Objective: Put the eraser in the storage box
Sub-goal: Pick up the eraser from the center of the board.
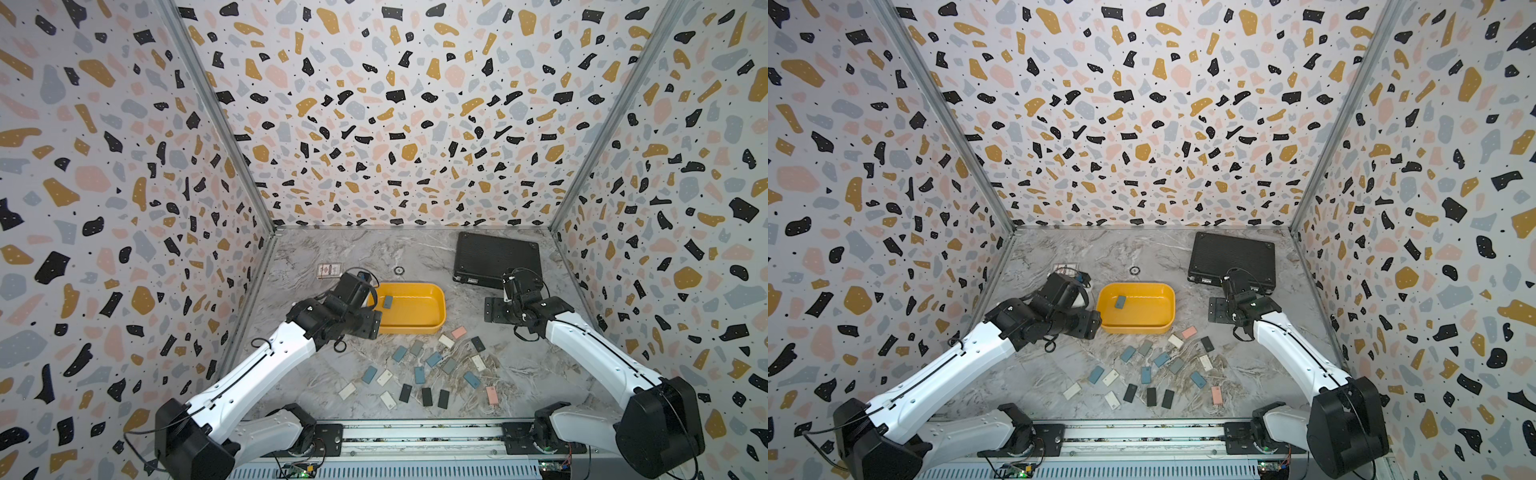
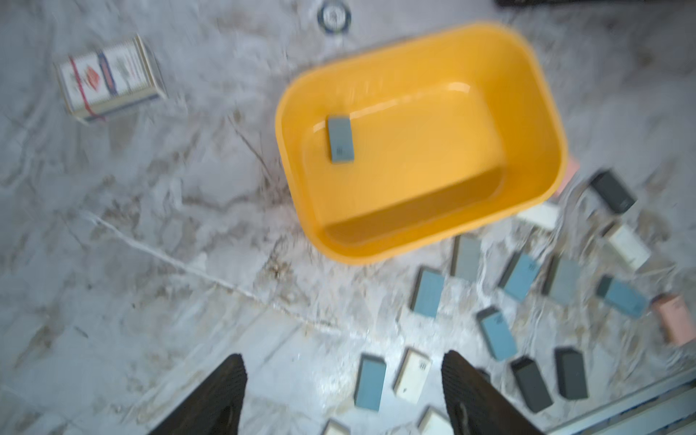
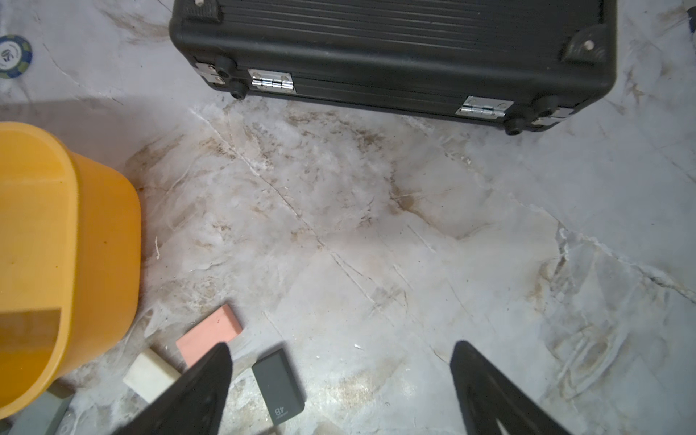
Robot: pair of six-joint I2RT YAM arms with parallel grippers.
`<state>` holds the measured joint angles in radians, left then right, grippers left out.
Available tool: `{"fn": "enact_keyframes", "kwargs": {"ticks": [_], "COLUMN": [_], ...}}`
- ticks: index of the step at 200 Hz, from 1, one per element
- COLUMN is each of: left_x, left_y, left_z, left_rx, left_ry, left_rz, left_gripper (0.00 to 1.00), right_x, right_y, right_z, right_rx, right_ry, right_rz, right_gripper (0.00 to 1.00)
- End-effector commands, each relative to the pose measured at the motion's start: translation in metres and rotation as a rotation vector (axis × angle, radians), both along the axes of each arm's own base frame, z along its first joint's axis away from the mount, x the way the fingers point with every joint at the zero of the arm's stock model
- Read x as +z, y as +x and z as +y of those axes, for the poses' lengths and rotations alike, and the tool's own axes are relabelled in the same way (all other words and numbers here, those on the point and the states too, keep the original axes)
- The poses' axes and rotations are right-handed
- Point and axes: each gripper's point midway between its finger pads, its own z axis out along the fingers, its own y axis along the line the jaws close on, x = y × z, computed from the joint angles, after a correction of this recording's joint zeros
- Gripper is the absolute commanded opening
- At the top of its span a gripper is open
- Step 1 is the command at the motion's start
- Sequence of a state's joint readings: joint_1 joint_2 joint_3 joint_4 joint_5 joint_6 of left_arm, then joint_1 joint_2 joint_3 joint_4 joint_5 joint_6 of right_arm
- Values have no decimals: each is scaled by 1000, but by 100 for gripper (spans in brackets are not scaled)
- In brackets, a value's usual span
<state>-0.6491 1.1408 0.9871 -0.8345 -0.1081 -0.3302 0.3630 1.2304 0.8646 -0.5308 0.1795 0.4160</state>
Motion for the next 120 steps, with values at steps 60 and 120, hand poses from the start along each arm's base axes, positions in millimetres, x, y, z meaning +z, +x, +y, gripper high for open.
{"fn": "enact_keyframes", "kwargs": {"ticks": [60,120], "left_x": [-78,-105], "left_y": [-51,-55], "left_z": [2,3], "left_rx": [97,103], "left_ry": [27,75], "left_rz": [187,229], "left_gripper": [78,74], "right_x": [0,-4], "right_y": [-7,-9], "right_z": [6,7], "right_rx": [21,24], "right_ry": [-9,-7], "right_rz": [-6,-3], "right_gripper": [93,93]}}
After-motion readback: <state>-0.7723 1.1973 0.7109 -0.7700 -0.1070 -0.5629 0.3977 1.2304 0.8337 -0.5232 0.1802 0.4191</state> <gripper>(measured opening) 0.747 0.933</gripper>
